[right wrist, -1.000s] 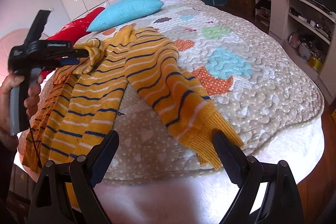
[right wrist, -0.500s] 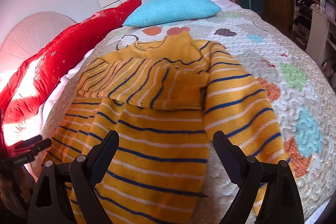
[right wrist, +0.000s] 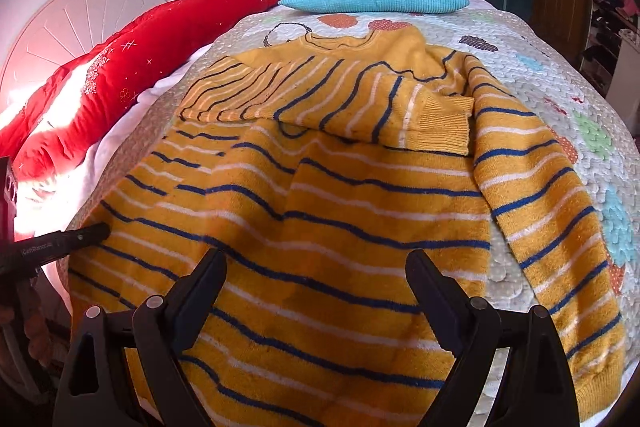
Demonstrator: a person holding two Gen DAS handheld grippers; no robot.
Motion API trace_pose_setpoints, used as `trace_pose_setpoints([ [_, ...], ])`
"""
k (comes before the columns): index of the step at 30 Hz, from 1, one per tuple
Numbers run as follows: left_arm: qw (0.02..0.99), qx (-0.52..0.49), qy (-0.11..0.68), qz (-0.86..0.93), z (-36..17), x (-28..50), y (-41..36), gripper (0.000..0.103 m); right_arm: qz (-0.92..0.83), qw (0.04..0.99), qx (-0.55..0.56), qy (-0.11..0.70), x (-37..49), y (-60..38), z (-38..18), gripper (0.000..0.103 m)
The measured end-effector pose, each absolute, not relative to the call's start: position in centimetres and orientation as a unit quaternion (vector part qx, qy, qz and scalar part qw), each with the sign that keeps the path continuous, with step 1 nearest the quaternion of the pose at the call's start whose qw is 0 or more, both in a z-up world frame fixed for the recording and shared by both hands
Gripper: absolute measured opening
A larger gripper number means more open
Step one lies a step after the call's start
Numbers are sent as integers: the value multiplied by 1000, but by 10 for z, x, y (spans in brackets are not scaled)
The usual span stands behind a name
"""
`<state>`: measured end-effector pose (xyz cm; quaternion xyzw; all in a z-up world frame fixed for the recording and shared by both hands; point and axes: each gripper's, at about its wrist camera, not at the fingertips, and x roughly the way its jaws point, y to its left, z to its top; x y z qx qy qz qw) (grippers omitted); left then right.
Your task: Fold small clothes
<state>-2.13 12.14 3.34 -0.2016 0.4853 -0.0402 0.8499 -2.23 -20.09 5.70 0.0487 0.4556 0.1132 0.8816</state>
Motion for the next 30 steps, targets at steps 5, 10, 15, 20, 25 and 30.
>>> trace_pose_setpoints([
  [5, 843, -208, 496, -14, 33, -42, 139, 7, 93, 885, 54, 453, -37, -225, 56, 94],
  [10, 848, -208, 488, -9, 31, -51, 139, 17, 75, 888, 72, 448, -33, -248, 59, 94],
  [15, 870, -177, 460, 28, 51, -69, 142, 40, 48, 910, 52, 407, 12, -263, 86, 94],
  [20, 890, -169, 420, 46, 80, -90, 141, 54, 17, 895, 81, 438, 92, -278, 71, 94],
  [25, 905, -165, 390, 41, 101, -108, 137, 68, -2, 865, 63, 499, 132, -283, 32, 54],
  [30, 913, -136, 383, 39, 104, -109, 128, 68, 28, 883, 56, 465, 129, -291, 76, 2],
])
